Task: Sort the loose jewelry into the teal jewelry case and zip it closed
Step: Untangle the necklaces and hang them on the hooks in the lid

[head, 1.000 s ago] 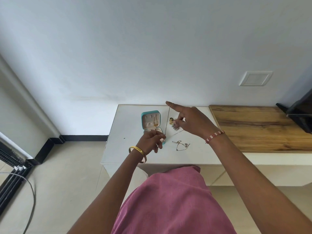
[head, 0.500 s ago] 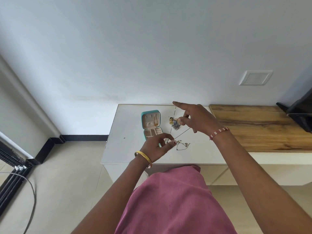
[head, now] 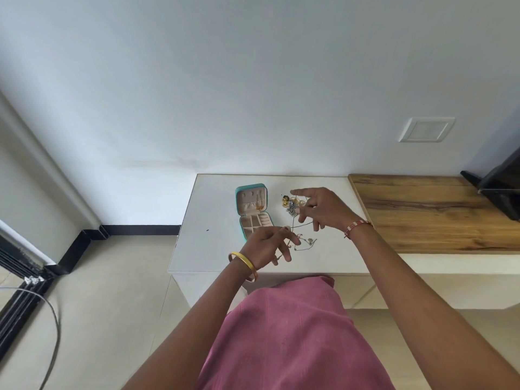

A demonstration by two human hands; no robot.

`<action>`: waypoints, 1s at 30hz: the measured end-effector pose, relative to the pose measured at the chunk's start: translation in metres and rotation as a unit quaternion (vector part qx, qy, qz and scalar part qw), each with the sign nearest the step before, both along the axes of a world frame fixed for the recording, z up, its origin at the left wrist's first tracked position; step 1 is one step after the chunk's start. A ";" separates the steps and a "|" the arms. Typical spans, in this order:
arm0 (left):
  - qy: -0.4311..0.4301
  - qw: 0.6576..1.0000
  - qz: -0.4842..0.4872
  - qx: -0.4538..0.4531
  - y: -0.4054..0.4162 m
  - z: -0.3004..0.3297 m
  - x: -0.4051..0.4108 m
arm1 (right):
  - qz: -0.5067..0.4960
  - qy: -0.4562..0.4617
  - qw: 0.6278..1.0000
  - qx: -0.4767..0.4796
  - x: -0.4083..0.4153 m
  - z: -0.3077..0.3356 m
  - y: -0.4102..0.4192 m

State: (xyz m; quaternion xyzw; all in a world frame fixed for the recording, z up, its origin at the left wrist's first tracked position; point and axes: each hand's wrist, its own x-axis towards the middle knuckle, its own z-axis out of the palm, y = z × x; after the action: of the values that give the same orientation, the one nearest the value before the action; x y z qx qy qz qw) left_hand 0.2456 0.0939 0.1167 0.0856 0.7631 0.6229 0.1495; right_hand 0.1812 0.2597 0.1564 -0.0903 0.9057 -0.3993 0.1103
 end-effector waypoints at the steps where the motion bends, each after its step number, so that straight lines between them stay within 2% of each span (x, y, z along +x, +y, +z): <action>1: -0.012 1.000 0.003 0.025 0.000 0.003 0.000 | 0.007 -0.019 1.000 -0.013 0.002 -0.005 0.000; 6: -0.029 0.997 0.006 0.064 -0.002 0.014 -0.003 | 0.044 -0.120 0.987 -0.098 0.011 -0.022 -0.003; 12: -0.034 0.996 0.012 0.079 -0.005 0.016 -0.005 | 0.063 -0.219 0.935 -0.273 0.014 -0.031 -0.005; 14: -0.037 0.995 0.010 0.089 -0.007 0.014 -0.006 | 0.064 -0.231 0.922 -0.303 0.014 -0.031 -0.004; 19: -0.032 0.996 0.021 0.076 -0.007 0.008 -0.006 | 0.075 -0.243 0.922 -0.291 0.016 -0.032 -0.006; 26: 0.015 0.999 0.004 0.033 -0.007 0.006 -0.006 | 0.079 -0.263 0.906 -0.322 0.018 -0.026 -0.004; 30: 0.022 1.000 0.020 -0.006 -0.008 0.005 -0.006 | 0.063 -0.235 0.921 -0.304 0.016 -0.023 -0.002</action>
State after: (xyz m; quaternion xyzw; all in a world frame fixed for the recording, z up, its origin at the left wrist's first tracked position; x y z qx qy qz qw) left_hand 0.2395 0.0861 0.1214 0.0833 0.7712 0.6194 0.1207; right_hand 0.1971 0.2581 0.1332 -0.0802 0.6808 -0.6577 0.3123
